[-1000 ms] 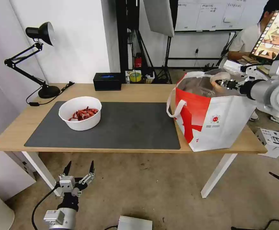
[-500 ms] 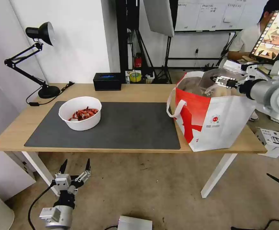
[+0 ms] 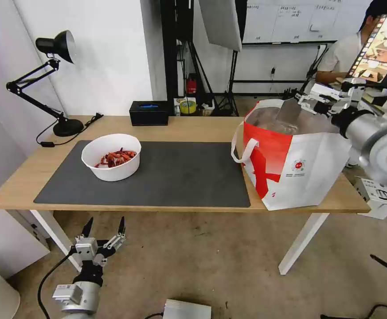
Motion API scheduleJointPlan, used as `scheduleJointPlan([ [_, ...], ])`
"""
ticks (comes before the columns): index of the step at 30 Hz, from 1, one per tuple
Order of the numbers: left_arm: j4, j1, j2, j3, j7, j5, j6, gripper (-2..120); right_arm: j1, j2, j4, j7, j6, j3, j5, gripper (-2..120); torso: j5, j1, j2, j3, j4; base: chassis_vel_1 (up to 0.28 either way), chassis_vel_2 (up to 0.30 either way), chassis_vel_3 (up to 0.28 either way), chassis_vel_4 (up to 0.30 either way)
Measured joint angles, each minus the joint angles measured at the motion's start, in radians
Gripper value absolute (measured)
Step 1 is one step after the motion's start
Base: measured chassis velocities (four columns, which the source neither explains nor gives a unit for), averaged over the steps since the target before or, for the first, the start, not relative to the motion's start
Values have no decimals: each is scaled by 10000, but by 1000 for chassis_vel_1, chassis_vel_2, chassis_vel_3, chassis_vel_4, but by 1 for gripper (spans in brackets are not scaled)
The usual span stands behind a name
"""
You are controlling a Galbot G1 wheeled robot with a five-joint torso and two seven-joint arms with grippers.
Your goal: Pick up the trash from the table and place it into the takeout bag.
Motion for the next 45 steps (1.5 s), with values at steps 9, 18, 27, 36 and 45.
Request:
scheduleJointPlan([
  [9,-65,75,94,-20,-11,-111,-5,100,-1708,479,1605,-842,2026,299,-1817,100,-2,-1,1,0,2,0,0,0,0],
  [18,-110,148,275,175,-50,-57,-44,100,-3995,1814,2376,-1294,3518,533,-3504,100,-2,-1,1,-1,2,0,0,0,0],
  [27,-267,144,253,305,-78,-7,-18,100,-6155,3703,2048,-1815,4567,643,-6137,100,-2,-1,1,-1,3,0,0,0,0],
  [36,-230,-92,138,557,-92,199,126,100,-7659,5425,1332,-1842,5172,546,-8252,100,-1,1,1,0,1,0,0,0,0],
  [45,-453,-67,142,701,-115,270,202,100,-8828,6315,1581,-1572,5262,270,-9699,100,-3,1,1,0,2,0,0,0,0],
])
